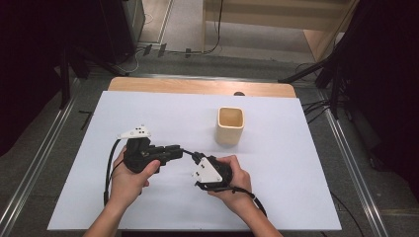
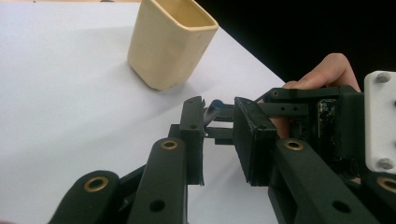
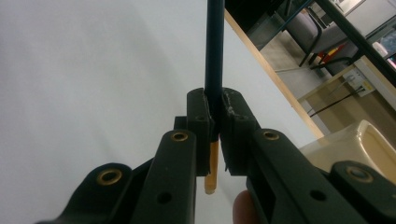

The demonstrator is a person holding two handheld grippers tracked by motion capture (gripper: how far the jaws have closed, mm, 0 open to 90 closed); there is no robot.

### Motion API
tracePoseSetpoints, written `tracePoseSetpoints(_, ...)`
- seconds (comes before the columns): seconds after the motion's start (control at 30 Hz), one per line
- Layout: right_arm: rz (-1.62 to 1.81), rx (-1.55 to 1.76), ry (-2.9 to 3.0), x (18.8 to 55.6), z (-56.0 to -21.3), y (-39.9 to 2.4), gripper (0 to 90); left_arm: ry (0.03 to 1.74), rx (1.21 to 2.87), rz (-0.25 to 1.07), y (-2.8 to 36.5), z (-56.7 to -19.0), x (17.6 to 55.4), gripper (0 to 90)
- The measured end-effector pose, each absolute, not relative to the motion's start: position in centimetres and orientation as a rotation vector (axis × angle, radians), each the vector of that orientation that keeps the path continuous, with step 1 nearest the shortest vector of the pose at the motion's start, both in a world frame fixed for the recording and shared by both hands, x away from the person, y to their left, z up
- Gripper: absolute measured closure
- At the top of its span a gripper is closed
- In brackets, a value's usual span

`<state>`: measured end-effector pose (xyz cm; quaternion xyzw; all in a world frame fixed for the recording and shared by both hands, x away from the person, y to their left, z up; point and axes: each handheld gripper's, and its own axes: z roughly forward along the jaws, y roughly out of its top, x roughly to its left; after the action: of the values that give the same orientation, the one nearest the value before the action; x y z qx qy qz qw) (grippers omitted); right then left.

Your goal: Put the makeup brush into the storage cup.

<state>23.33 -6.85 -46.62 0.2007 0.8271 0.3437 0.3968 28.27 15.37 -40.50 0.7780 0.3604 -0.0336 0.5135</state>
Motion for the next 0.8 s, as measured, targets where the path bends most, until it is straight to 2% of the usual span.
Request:
tracePoseSetpoints(0.17,0.830,0.452,2.108,23.3,-46.6,-6.9,84.4,0.878,1.883,-0.084,15.3,-40.6,28.4,76.0)
tracePoseSetpoints(0.33,0.806,0.394,2.140,23.2,-46.8,-6.6,84.4,0.890,1.938,-0.061,14.9,-40.9,28.4,85.8)
tracePoseSetpoints(0.47,0.804,0.396,2.147,23.3,-46.9,-6.7,83.2,0.879,1.946,-0.049,14.8,-40.8,28.4,86.3)
tracePoseSetpoints(0.5,0.842,0.461,2.137,23.5,-46.8,-6.8,69.4,0.876,1.942,-0.025,14.9,-40.7,28.3,86.3)
tracePoseSetpoints(0.57,0.886,0.558,2.118,23.7,-46.5,-7.0,51.3,0.882,1.917,-0.012,15.1,-40.7,28.3,86.3)
tracePoseSetpoints(0.6,0.886,0.558,2.118,23.7,-46.5,-7.0,51.3,0.882,1.917,-0.012,15.1,-40.7,28.3,86.3)
tracePoseSetpoints(0.63,0.927,0.624,2.095,23.8,-46.1,-7.3,41.0,0.889,1.882,0.022,15.5,-40.6,28.3,86.3)
tracePoseSetpoints(0.67,0.927,0.624,2.095,23.8,-46.1,-7.3,41.0,0.889,1.882,0.022,15.5,-40.6,28.3,86.3)
tracePoseSetpoints(0.73,1.021,0.769,2.061,23.7,-45.2,-7.9,26.9,0.887,1.821,0.051,16.0,-40.7,28.2,86.3)
tracePoseSetpoints(0.8,1.105,0.872,2.028,23.7,-44.7,-8.2,21.6,0.879,1.779,0.076,16.1,-40.7,28.1,86.4)
